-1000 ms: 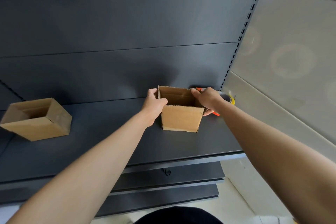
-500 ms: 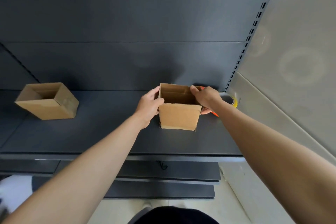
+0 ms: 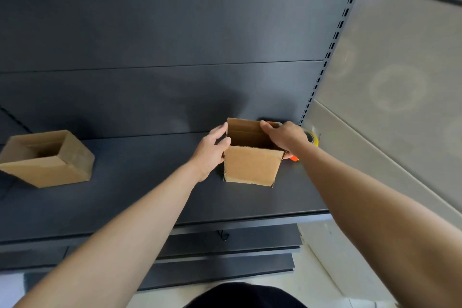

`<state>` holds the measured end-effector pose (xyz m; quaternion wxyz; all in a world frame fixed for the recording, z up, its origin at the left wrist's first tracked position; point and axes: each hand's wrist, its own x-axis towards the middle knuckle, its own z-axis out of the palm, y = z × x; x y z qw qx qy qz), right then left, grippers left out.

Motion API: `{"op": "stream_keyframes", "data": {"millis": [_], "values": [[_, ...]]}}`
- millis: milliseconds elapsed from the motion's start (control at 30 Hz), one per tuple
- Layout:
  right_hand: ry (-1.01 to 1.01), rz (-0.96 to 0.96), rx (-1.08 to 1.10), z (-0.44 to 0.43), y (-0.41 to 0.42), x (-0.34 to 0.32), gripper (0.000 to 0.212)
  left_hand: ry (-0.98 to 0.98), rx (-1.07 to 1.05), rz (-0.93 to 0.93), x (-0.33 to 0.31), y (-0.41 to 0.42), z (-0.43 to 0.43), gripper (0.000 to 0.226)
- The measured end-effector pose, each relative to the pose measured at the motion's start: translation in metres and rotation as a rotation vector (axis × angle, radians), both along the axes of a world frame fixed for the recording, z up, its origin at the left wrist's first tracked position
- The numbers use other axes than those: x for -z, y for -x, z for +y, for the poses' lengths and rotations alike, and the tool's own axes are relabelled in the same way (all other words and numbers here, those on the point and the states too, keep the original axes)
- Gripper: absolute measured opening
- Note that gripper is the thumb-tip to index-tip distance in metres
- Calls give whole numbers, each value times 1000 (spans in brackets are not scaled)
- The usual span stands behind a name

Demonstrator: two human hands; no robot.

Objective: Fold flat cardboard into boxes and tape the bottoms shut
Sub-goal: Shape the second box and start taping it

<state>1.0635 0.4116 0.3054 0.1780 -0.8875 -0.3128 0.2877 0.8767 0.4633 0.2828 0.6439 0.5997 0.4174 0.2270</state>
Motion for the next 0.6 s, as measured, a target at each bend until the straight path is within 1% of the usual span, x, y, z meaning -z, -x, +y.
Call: {"op": "stream_keyframes", "data": {"millis": [100, 167, 200, 267, 367, 433, 500, 600], "values": [[12, -33, 17, 5, 1, 0, 65, -46, 98, 46, -1, -1, 0, 39], [22, -32, 36, 7, 1, 0, 64, -21, 121, 52, -5, -4, 2, 39], [19, -2, 55, 7, 1, 1, 62, 5, 116, 52, -6, -5, 4, 41], [0, 103, 103, 7, -2, 3, 62, 47, 103, 57, -8, -5, 9, 48], [-77, 326, 189, 3, -11, 8, 71, 68, 135, 52, -8, -3, 16, 57], [-126, 471, 209, 0, -18, 10, 73, 73, 149, 55, -6, -2, 20, 60], [-171, 607, 189, -4, -26, 12, 65, 84, 164, 62, -5, -2, 23, 61], [-250, 781, 187, -15, -33, 15, 46, 114, 195, 63, -4, -2, 27, 62]]}}
